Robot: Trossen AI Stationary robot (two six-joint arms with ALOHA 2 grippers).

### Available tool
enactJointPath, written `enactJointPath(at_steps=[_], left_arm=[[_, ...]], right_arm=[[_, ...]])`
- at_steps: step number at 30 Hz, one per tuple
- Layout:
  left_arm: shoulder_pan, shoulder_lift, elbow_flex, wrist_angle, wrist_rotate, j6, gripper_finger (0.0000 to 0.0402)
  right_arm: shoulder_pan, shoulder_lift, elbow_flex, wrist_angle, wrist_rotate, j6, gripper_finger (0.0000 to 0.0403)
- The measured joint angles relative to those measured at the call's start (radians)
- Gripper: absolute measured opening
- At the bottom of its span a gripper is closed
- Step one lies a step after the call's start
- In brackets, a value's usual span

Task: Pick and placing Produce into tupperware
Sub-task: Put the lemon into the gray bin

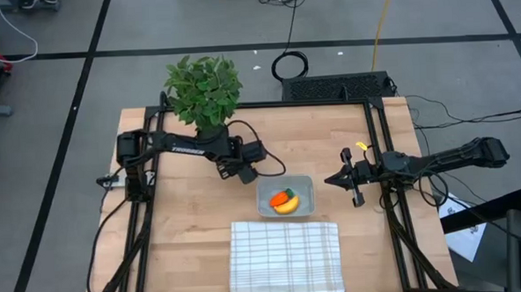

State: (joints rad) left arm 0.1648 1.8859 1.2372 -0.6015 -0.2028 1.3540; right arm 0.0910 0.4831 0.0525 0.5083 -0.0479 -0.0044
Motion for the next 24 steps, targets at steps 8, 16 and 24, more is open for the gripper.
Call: enactJointPath(at_steps=[8,16,24], left_arm=[[0.026,0.000,0.000,0.025,0.032,0.006,0.0308],[0.053,0.000,0.000,0.029,0.097,0.004,0.0308],[0.073,0.034,0.000,0.077,0.135,-0.058,0.0308]], right_arm=[[0.000,0.003,0.000,0.000,0.000,-0.008,0.0000],[0.000,0.003,0.000,0.000,0.000,-0.008,0.0000],[0.000,0.005,0.000,-0.005,0.000,-0.011,0.0000]])
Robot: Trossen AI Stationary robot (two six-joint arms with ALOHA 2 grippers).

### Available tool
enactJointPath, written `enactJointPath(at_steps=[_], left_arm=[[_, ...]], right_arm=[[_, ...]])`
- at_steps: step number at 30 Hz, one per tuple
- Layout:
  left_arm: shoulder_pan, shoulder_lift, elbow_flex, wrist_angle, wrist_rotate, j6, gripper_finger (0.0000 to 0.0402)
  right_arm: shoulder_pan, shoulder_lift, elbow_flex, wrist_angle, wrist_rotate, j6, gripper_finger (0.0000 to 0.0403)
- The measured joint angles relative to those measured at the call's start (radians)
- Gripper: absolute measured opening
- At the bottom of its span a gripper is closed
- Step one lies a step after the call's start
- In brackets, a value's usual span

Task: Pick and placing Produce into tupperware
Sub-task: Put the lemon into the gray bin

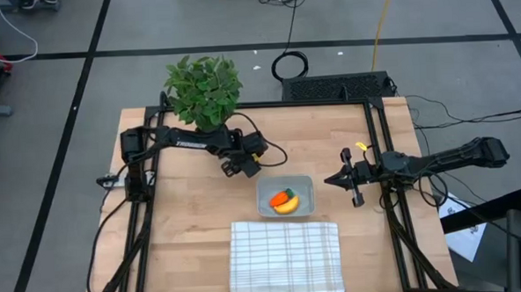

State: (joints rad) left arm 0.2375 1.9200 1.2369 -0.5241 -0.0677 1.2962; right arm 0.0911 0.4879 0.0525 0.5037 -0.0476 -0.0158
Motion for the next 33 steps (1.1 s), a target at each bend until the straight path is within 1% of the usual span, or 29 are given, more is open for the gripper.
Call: enactJointPath(at_steps=[8,17,28,30,33], left_arm=[[0.000,0.006,0.001,0.024,0.016,-0.069,0.0308],[0.036,0.006,0.001,0.031,0.017,-0.064,0.0308],[0.068,0.006,0.001,0.043,0.079,-0.045,0.0307],[0.070,0.006,0.001,0.043,0.082,-0.044,0.0301],[0.070,0.006,0.001,0.043,0.087,-0.034,0.0283]], right_arm=[[-0.001,0.012,0.000,0.000,0.004,-0.004,0.0000],[-0.001,0.015,0.000,0.000,0.004,-0.004,0.0000],[-0.001,0.015,0.000,0.000,0.004,-0.008,0.0000],[-0.001,0.015,0.000,0.000,0.004,-0.008,0.0000],[-0.001,0.015,0.000,0.000,0.004,-0.008,0.0000]])
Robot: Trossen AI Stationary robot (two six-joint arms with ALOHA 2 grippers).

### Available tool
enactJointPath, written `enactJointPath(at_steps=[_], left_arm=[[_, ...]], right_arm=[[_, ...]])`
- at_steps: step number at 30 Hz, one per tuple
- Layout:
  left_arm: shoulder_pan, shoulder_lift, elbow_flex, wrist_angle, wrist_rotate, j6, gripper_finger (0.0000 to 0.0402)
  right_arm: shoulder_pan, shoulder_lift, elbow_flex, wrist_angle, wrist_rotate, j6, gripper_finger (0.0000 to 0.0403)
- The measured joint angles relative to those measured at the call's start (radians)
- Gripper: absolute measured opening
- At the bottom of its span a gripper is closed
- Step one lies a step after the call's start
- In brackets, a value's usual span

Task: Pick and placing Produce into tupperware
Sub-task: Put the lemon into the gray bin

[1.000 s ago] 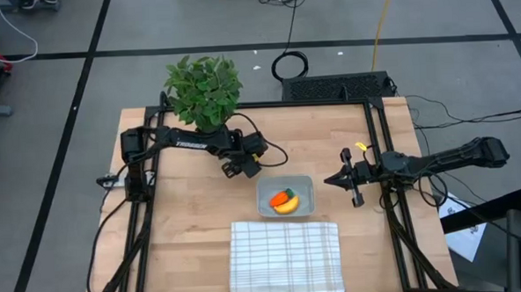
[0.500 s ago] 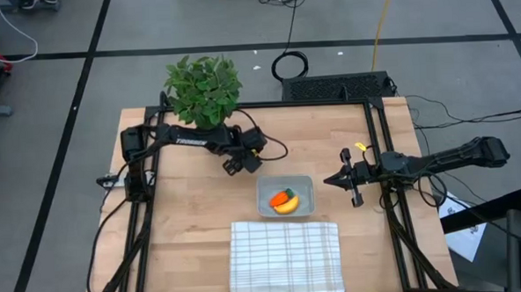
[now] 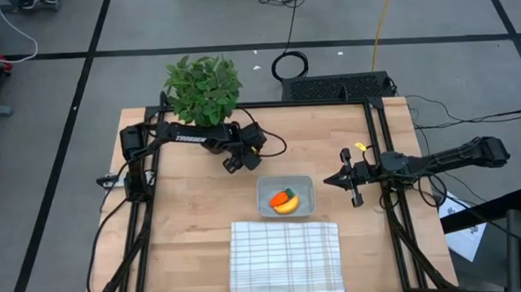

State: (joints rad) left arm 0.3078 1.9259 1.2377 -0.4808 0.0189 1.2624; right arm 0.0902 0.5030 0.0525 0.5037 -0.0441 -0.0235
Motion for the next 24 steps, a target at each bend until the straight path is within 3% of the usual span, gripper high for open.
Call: enactJointPath(at_steps=[11,24], left_arm=[[-0.002,0.000,0.000,0.000,0.003,0.012,0.0200],[-0.047,0.000,-0.001,0.005,-0.124,0.015,0.0215]], right_arm=[[0.000,0.000,0.000,0.000,0.000,0.000,0.0000],[0.000,0.000,0.000,0.000,0.000,0.000,0.0000]])
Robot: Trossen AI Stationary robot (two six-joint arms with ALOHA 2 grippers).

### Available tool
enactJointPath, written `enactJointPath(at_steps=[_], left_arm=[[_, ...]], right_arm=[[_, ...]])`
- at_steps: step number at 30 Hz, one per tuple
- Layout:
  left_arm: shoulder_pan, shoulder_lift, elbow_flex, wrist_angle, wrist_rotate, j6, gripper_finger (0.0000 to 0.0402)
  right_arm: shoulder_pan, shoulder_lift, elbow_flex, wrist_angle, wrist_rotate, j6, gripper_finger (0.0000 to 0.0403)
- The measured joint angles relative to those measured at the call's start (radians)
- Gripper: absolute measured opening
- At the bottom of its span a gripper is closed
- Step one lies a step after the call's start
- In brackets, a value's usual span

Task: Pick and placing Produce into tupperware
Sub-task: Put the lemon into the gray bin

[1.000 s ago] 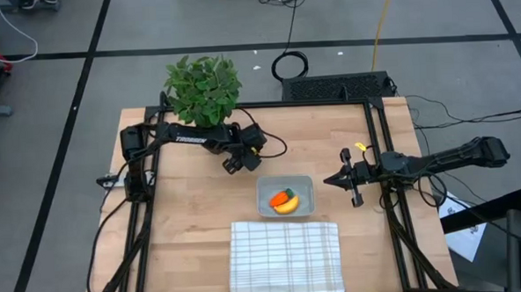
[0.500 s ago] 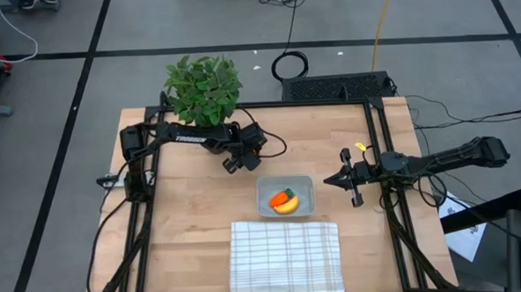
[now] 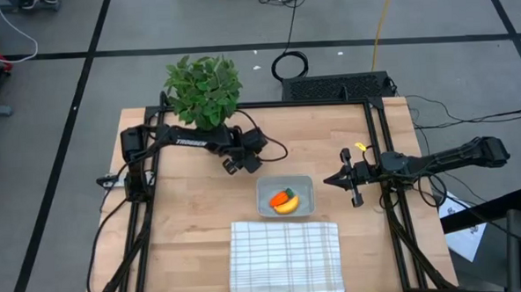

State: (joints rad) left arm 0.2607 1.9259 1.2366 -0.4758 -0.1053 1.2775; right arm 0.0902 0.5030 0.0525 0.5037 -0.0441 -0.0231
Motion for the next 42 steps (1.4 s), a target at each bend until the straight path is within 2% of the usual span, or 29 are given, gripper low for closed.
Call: enactJointPath(at_steps=[9,20,23,27,31,35,42], left_arm=[[-0.026,-0.040,0.000,0.032,-0.036,-0.024,0.0215],[-0.066,-0.153,0.000,0.110,-0.011,-0.108,0.0216],[-0.076,-0.194,0.000,0.154,0.069,-0.190,0.0216],[-0.087,-0.232,0.001,0.208,0.227,-0.332,0.0216],[-0.105,-0.243,0.001,0.269,0.344,-0.512,0.0216],[-0.126,-0.238,0.001,0.286,0.416,-0.663,0.0216],[-0.198,-0.236,0.001,0.331,0.437,-0.736,0.0216]], right_arm=[[0.000,-0.001,0.000,0.001,0.000,0.000,0.0000],[0.000,0.003,0.000,0.031,-0.003,0.011,0.0000],[0.000,0.006,0.000,0.035,-0.004,0.010,0.0000],[0.000,0.012,0.000,0.038,-0.004,0.008,0.0000],[0.001,0.016,0.000,0.045,-0.004,0.004,0.0000],[0.001,0.016,0.000,0.046,-0.004,0.004,0.0000],[0.001,0.016,0.000,0.046,-0.004,0.002,0.0000]])
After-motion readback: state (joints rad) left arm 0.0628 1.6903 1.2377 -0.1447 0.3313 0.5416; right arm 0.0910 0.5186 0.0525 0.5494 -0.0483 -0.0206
